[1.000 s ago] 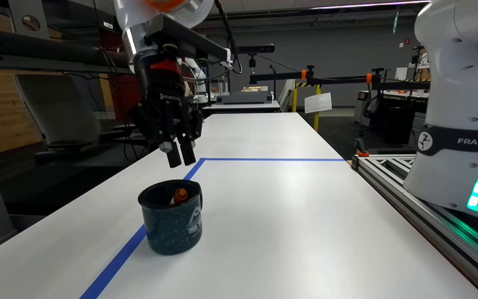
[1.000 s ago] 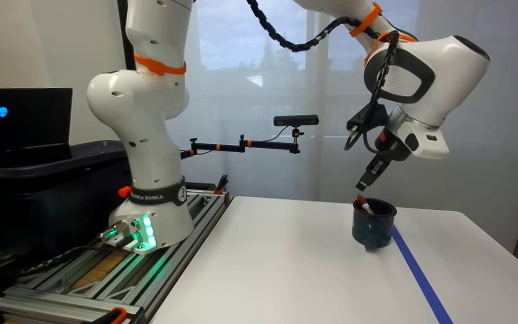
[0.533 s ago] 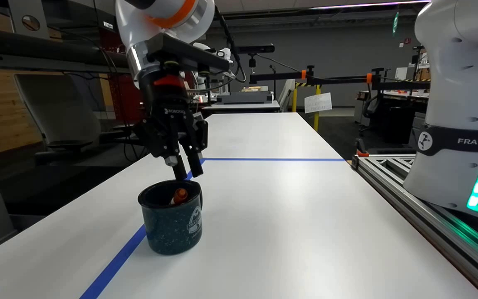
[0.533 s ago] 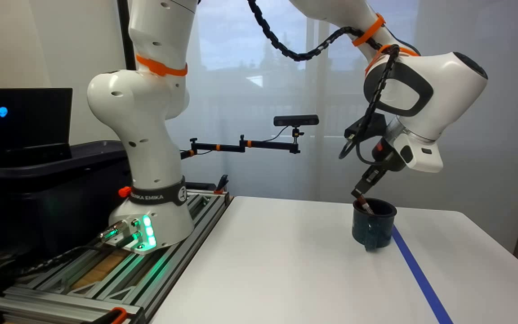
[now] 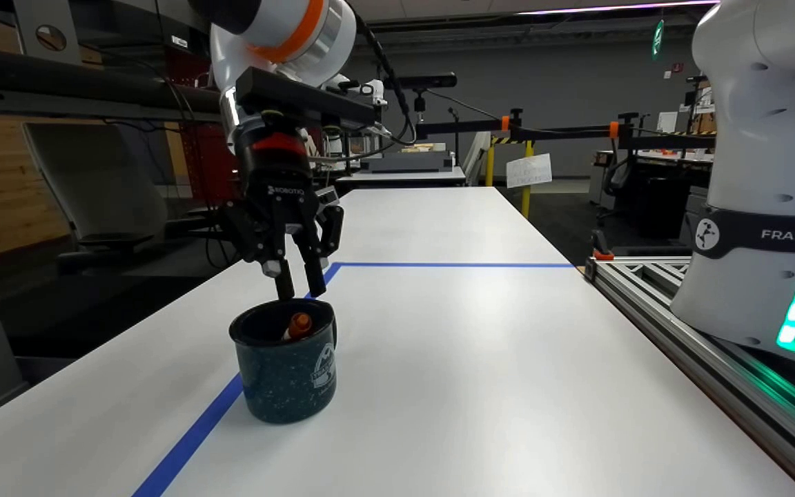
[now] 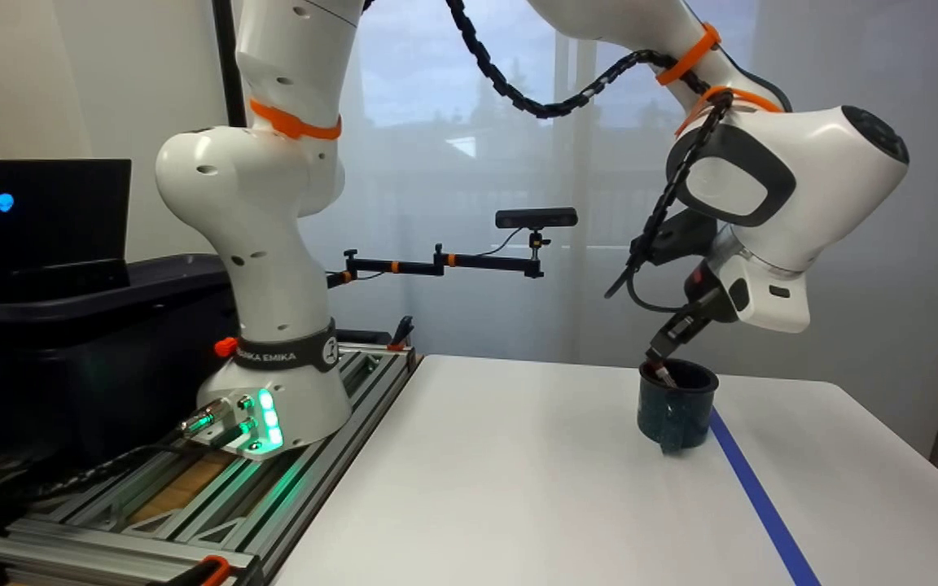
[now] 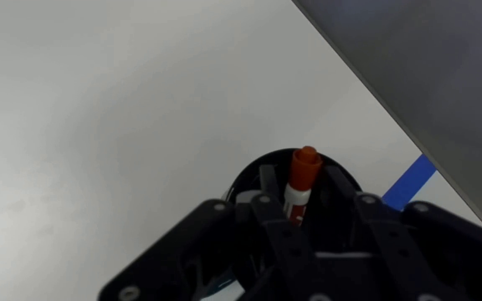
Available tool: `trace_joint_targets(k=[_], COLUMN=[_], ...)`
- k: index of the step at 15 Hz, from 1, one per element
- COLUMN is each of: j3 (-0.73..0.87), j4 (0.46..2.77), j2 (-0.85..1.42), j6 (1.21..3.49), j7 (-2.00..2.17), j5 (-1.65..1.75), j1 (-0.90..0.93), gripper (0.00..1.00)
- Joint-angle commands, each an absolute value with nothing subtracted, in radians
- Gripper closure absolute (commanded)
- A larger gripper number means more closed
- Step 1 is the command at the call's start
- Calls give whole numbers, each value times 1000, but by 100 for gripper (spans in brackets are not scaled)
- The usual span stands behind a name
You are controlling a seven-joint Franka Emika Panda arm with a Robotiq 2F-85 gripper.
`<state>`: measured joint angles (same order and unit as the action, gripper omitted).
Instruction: Remove the marker from the cup and place it on the table
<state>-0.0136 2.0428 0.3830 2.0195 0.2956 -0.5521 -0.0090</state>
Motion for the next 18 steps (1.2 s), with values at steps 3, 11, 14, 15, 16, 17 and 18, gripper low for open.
trace_joint_targets(k=[3,11,14,15,16,17,18], j3=[-13,-15,-19,-19,-20,-22,-23], j4=[2004,1970,1955,1953,1948,1942,1938], j2=[429,488,507,511,517,523,528], j6=[1999,2007,2005,2007,2008,2007,2008], j7=[325,332,330,335,336,334,335], j5=[-620,-642,-643,-639,-640,-639,-636], j1=[-23,-16,-16,-13,-12,-12,-10], gripper=[66,65,63,65,67,69,69])
